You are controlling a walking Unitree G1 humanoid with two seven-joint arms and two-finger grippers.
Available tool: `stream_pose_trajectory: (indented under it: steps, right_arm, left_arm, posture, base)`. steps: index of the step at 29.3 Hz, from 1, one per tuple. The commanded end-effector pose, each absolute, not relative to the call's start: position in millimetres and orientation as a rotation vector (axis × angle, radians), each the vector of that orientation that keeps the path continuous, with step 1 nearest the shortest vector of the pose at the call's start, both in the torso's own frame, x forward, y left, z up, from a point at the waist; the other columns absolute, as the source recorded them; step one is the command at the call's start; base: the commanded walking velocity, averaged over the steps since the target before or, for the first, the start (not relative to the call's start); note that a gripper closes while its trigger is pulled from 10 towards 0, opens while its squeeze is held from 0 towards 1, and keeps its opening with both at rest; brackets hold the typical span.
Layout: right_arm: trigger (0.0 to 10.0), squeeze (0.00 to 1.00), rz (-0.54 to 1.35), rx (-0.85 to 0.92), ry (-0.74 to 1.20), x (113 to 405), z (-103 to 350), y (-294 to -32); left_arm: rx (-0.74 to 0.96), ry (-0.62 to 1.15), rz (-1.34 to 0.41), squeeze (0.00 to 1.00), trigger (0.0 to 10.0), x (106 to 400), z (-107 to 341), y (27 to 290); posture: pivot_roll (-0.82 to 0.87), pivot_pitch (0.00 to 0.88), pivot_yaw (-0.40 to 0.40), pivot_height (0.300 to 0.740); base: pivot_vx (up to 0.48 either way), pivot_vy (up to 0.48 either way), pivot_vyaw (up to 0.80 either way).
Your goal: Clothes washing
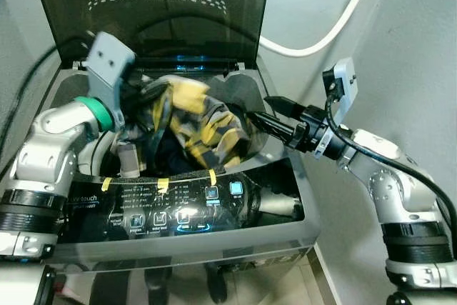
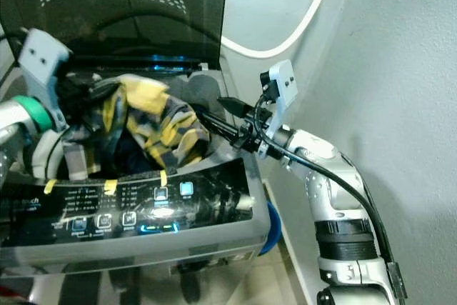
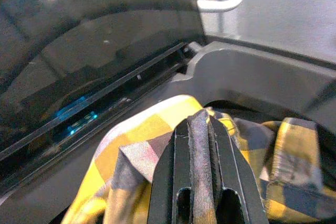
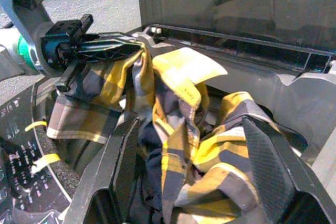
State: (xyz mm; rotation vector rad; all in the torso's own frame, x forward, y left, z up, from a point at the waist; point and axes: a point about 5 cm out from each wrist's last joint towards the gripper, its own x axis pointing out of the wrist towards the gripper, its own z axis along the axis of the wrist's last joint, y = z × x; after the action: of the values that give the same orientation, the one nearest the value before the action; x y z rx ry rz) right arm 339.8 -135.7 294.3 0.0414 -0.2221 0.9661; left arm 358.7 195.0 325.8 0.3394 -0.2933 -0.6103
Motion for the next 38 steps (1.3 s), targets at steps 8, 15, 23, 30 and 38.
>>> stream_pose_trajectory:
  steps: [8,15,23,30,38]
  right_arm:
    - [10.0,0.0,0.939,0.054,-0.259,338,300,-140]
    - [10.0,0.0,0.926,0.062,-0.267,339,301,-140]
    - [10.0,0.0,0.936,0.053,-0.269,337,303,-137]
    - [10.0,0.0,0.924,0.018,-0.267,337,308,-142]
    - [10.0,0.0,0.947,-0.009,-0.253,335,309,-143]
  left_arm:
    - [0.409,-0.326,-0.675,0.0,0.0,374,325,186]
    - [0.424,-0.317,-0.615,0.0,0.0,387,325,184]
    - [0.327,-0.308,-0.922,0.0,0.0,387,320,143]
    - [0.517,0.002,-1.217,0.0,0.0,383,289,122]
    - [0.707,0.28,-1.081,0.42,10.0,392,262,151]
  posture:
    - [0.1,0.13,0.024,0.74]
    - [0.1,0.128,0.02,0.74]
    - [0.08,0.127,0.021,0.74]
    - [0.07,0.125,0.025,0.74]
    - [0.07,0.13,0.015,0.74]
  base:
    - [0.0,0.0,0.0]
    - [0.0,0.0,0.0]
    - [0.0,0.0,0.0]
    - [0.0,0.0,0.0]
    - [0.0,0.0,0.0]
